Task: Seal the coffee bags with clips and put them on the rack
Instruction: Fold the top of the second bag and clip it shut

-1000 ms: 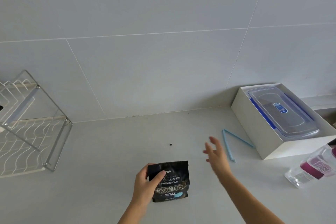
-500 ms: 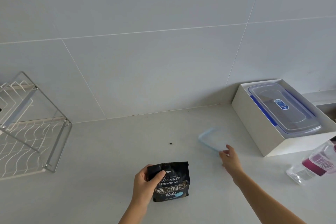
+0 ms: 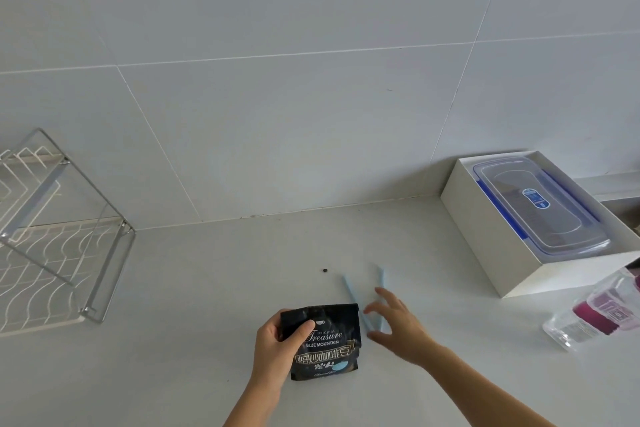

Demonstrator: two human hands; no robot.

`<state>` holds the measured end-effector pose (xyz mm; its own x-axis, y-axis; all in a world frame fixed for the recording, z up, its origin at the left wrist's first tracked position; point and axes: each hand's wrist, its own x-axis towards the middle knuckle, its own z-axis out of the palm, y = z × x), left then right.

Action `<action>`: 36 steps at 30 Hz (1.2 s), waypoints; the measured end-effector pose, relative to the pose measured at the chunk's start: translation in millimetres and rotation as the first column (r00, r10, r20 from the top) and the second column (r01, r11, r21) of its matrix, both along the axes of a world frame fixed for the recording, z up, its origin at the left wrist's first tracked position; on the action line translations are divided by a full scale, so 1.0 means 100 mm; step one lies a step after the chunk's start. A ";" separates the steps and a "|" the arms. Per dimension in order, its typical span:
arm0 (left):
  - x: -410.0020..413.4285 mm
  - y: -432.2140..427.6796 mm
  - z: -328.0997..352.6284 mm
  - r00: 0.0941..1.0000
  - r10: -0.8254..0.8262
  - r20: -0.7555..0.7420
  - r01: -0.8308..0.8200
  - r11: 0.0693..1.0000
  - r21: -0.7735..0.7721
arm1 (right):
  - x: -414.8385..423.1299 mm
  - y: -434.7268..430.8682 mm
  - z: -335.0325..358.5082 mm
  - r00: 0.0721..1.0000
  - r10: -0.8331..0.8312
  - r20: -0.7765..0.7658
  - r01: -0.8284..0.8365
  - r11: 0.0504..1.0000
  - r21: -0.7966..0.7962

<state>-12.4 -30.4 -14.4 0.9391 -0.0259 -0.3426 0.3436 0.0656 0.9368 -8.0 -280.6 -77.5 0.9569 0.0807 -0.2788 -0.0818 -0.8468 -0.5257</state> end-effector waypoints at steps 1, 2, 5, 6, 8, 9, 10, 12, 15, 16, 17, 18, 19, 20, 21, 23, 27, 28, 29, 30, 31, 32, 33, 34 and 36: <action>0.00 0.00 0.00 1.000 -0.002 -0.003 0.002 1.000 -0.003 | -0.01 0.06 0.00 1.000 0.008 0.020 -0.008 1.000 0.008; -0.01 0.00 0.00 1.000 -0.002 -0.008 0.002 1.000 -0.004 | -0.01 0.12 0.00 0.999 0.013 0.047 -0.013 1.000 -0.004; -0.03 0.01 -0.01 1.000 0.003 -0.011 -0.003 1.000 -0.010 | -0.02 0.22 0.00 0.992 0.023 0.120 -0.012 0.995 -0.095; -0.04 0.01 -0.01 1.000 0.006 -0.010 -0.006 1.000 -0.013 | -0.02 0.23 0.00 0.990 0.014 0.141 0.003 0.993 -0.119; -0.06 -0.01 -0.03 1.000 0.004 -0.002 -0.004 1.000 -0.003 | -0.03 0.20 0.01 0.983 -0.039 0.179 0.070 0.983 -0.167; -0.08 -0.02 -0.05 1.000 0.003 -0.001 -0.003 1.000 0.008 | -0.04 0.15 0.02 0.979 -0.080 0.187 0.113 0.978 -0.175; -0.10 -0.03 -0.07 1.000 0.007 -0.009 -0.007 1.000 0.014 | -0.06 0.10 0.02 0.977 -0.112 0.184 0.145 0.973 -0.177; -0.14 -0.04 -0.11 0.999 0.025 -0.045 -0.024 1.000 0.012 | -0.10 -0.03 0.02 0.975 -0.154 0.163 0.183 0.966 -0.181; -0.17 -0.04 -0.14 0.998 0.010 -0.055 -0.009 1.000 0.024 | -0.15 -0.19 0.01 0.974 -0.181 0.136 0.204 0.962 -0.182; -0.18 -0.04 -0.14 0.998 -0.002 -0.055 0.004 1.000 0.031 | -0.15 -0.23 0.01 0.974 -0.188 0.125 0.208 0.964 -0.168; -0.18 -0.04 -0.14 0.998 -0.015 -0.055 0.017 0.999 0.037 | -0.15 -0.25 0.01 0.971 -0.212 0.111 0.226 0.966 -0.129; -0.19 -0.04 -0.13 0.998 -0.030 -0.055 0.032 0.999 0.041 | -0.14 -0.26 0.02 0.959 -0.268 0.093 0.274 0.960 -0.054; -0.20 -0.03 -0.13 0.997 -0.044 -0.059 0.047 0.998 0.042 | -0.11 -0.25 0.05 0.936 -0.345 0.064 0.342 0.938 0.051; -0.21 -0.03 -0.12 0.996 -0.057 -0.062 0.060 0.997 0.038 | -0.09 -0.25 0.09 0.911 -0.412 0.024 0.403 0.900 0.168; -0.21 -0.02 -0.12 0.996 -0.067 -0.056 0.069 0.997 0.036 | -0.07 -0.24 0.15 0.894 -0.448 -0.003 0.432 0.860 0.271; -0.20 0.00 -0.13 0.999 -0.054 -0.006 0.055 0.996 0.067 | -0.04 -0.23 0.29 0.893 -0.450 0.008 0.410 0.819 0.401; -0.12 -0.01 -0.10 0.995 -0.016 0.097 0.006 0.994 0.109 | -0.03 -0.20 0.65 0.932 -0.353 0.086 0.277 0.842 0.463; -0.11 -0.02 -0.09 0.995 -0.016 0.097 0.007 0.995 0.099 | -0.04 -0.19 0.73 0.947 -0.306 0.095 0.235 0.865 0.444; -0.10 -0.02 -0.08 0.996 -0.010 0.088 0.002 0.996 0.086 | -0.05 -0.17 0.81 0.963 -0.243 0.112 0.179 0.895 0.409; -0.09 -0.03 -0.08 0.997 -0.002 0.079 -0.004 0.997 0.072 | -0.07 -0.16 0.87 0.976 -0.174 0.133 0.116 0.926 0.360; -0.08 -0.03 -0.08 0.997 0.004 0.075 -0.009 0.998 0.065 | -0.10 -0.14 0.93 0.983 -0.106 0.147 0.057 0.950 0.307; -0.07 -0.03 -0.08 0.997 0.002 0.074 -0.007 0.998 0.066 | -0.13 -0.12 0.97 0.987 -0.051 0.153 0.010 0.965 0.261; -0.06 -0.03 -0.08 0.997 -0.001 0.076 -0.004 0.998 0.070 | -0.15 -0.11 1.01 0.987 -0.014 0.157 -0.022 0.973 0.229; -0.07 -0.02 -0.08 0.997 -0.002 0.078 -0.004 0.997 0.072 | -0.18 -0.09 1.04 0.986 0.006 0.167 -0.042 0.976 0.212; -0.07 -0.01 -0.08 0.997 -0.002 0.080 -0.004 0.997 0.076 | -0.19 -0.06 1.09 0.979 0.015 0.203 -0.057 0.978 0.199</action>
<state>-19.5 -31.7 -22.7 0.9635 -0.0016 -0.2676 0.2676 -0.0070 0.9635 -27.4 -286.4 31.1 0.9868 0.1512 -0.0573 0.0706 -0.7213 -0.6890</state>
